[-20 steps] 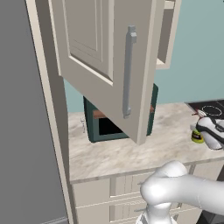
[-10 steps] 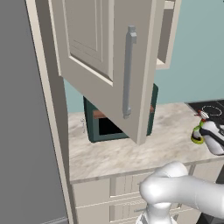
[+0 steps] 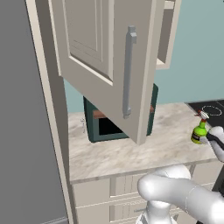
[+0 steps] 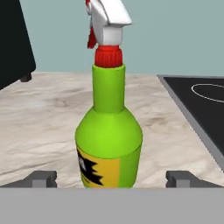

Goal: Pick the sponge and spray from the cabinet and place them on the counter.

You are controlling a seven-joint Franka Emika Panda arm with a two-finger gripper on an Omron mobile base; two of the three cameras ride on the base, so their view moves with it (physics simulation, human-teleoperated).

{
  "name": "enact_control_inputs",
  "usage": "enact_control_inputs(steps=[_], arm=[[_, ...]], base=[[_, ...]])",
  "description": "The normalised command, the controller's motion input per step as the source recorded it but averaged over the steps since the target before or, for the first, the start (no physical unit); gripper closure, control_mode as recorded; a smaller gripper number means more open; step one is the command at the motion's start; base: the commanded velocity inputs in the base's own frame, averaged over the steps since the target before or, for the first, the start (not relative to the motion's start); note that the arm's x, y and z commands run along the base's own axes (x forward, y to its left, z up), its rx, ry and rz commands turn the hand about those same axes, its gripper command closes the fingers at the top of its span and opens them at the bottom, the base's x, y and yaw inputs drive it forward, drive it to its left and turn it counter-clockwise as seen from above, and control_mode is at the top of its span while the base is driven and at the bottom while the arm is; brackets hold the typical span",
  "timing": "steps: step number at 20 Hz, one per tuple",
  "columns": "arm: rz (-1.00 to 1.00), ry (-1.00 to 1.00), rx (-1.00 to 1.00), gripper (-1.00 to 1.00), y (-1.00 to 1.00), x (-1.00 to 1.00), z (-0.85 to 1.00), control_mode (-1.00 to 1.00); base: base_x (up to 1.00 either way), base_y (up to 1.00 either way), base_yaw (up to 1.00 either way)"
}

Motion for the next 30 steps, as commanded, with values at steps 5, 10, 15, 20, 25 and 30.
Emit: enact_control_inputs(steps=[5,10,15,20,25,30], arm=[[0.02,-0.01,0.00,-1.00,0.21,-0.90,0.00,-1.00],[0.00,0.04,0.09,-1.00,0.39,-0.56,0.00,-1.00],[0.05,0.12,0.15,-1.00,0.24,-0.42,0.10,-1.00],[0.14,0.13,0.18,-1.00,0.09,-0.29,0.31,-1.00],[0.20,0.11,0.17,-1.00,0.18,-0.24,0.38,-1.00],[0.16,0.00,0.13,-1.00,0.30,-0.30,0.24,-1.00]], base=[[0.00,0.00,0.00],[0.00,0.00,0.00],[0.00,0.00,0.00],[0.00,0.00,0.00],[0.00,0.00,0.00],[0.00,0.00,0.00]])
